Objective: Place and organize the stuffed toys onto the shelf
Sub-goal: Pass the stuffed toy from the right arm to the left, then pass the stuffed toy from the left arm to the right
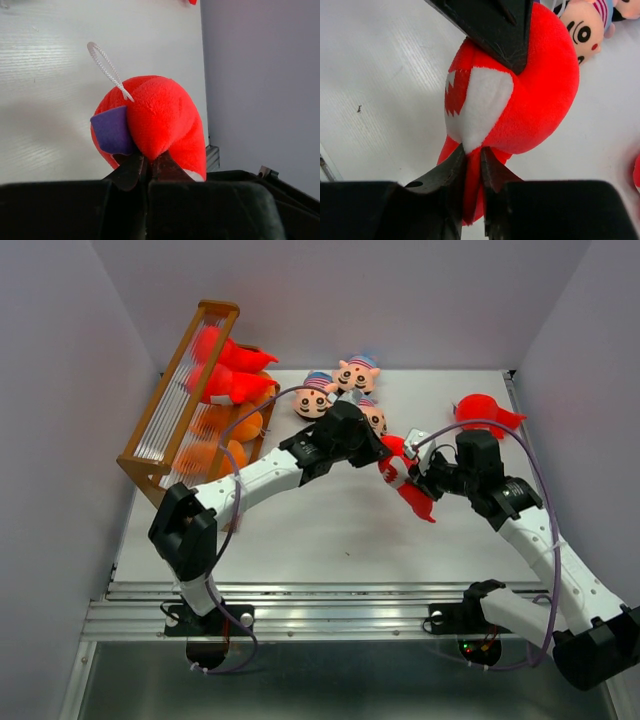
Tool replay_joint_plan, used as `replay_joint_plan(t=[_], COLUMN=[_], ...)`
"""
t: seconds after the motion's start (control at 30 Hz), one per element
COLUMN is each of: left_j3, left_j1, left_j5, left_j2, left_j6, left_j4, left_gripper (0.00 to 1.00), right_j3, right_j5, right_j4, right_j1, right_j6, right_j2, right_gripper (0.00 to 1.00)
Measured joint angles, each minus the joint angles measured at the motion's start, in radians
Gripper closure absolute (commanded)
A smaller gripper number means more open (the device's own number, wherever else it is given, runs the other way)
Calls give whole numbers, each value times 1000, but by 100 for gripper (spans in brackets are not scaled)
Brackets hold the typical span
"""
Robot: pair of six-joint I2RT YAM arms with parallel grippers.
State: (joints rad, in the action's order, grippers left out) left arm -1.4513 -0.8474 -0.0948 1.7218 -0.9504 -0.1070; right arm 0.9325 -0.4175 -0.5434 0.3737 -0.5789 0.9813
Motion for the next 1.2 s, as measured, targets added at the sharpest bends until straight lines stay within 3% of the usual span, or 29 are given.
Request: replay_joint_plan(t=[0.03,0.17,0.4,0.8,0.93,1.03,1.07,1.1,1.2], left_j3=[27,159,344,399,409,410,410,410,410], left_j1=[10,64,176,222,224,228,228,228,235], left_j5=[-23,-104,-181,-266,-275,-278,-280,-280,-283], left_j2=[-12,-78,-221,-322,-335,-340,-341,-343,-346], left_j6=[1,-20,-83,-121,-128,-132,-133,-134,-134], left_j4=[26,129,258,366,373,373,374,375,380], left_gripper=[100,100,100,100,100,100,100,100,100], right_j3=[3,44,101,31,31,31,31,32,40], right_j5=[-15,-91,-201,-269,-248,-255,-260,-268,-282], right_j4=[-10,-54,-100,-94,-34,5,19,35,58], right_j1=[0,0,1,1,1,1,1,1,1], right_j6=[7,31,61,-60,-37,-5,11,28,63], right_j2=[-1,-1,-31,-38,-10,3,11,19,46], right_gripper=[69,0,0,0,6,27,36,53,76])
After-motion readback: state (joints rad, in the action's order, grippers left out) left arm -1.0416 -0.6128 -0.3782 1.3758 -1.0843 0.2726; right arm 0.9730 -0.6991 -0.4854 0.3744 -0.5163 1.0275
